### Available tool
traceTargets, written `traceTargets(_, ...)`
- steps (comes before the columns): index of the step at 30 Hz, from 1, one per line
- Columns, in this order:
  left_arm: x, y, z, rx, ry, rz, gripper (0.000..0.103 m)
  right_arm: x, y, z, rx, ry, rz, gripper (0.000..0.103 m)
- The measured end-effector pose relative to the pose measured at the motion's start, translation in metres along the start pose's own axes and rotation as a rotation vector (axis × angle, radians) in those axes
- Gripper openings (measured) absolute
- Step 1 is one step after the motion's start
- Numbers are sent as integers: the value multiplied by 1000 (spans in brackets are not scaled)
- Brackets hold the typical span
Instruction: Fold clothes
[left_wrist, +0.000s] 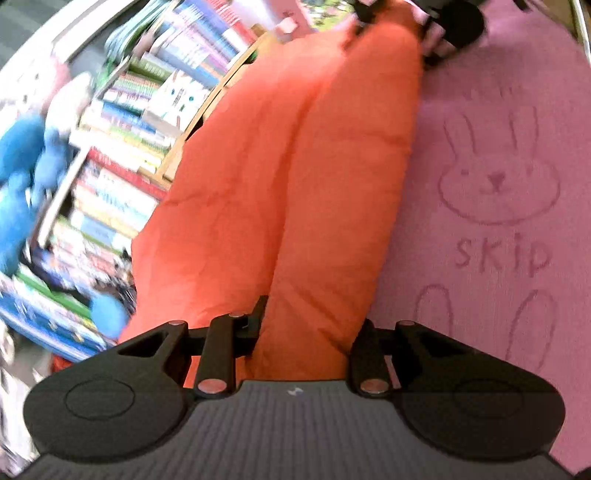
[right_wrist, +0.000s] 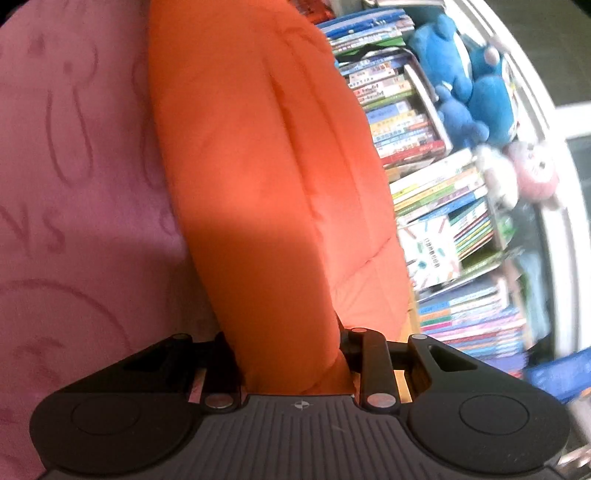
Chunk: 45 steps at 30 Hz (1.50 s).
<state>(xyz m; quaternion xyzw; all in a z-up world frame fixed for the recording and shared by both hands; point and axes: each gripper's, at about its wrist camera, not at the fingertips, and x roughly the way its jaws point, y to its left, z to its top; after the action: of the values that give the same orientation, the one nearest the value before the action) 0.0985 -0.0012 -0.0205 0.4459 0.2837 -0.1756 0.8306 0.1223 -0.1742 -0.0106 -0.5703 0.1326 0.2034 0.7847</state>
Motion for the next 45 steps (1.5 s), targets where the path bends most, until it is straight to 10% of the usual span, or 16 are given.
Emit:
traceTargets(6,-18,18,-7,-105,43,-95,22,-26,-43,5,227,-9,240,26)
traceTargets(15,-22,29,-20,-273,4,-144,23,-49,13,-8,-156,0,-10,38)
traceTargets(20,-23,44,-19,-354,-17,-172,23,-90,24,40,-148,-177,7,78)
traceTargets(26,-25,46,-20,-389,-29,-185,23,-39,70,98,-116,-338,19,77)
traceTargets(34,-23,40,-16,-372,-24,-152,27,28,74,106,-64,-307,53,42)
traceTargets(45,-34,-14,21,-54,-55,-7,56,29,78,103,-55,-294,89,39)
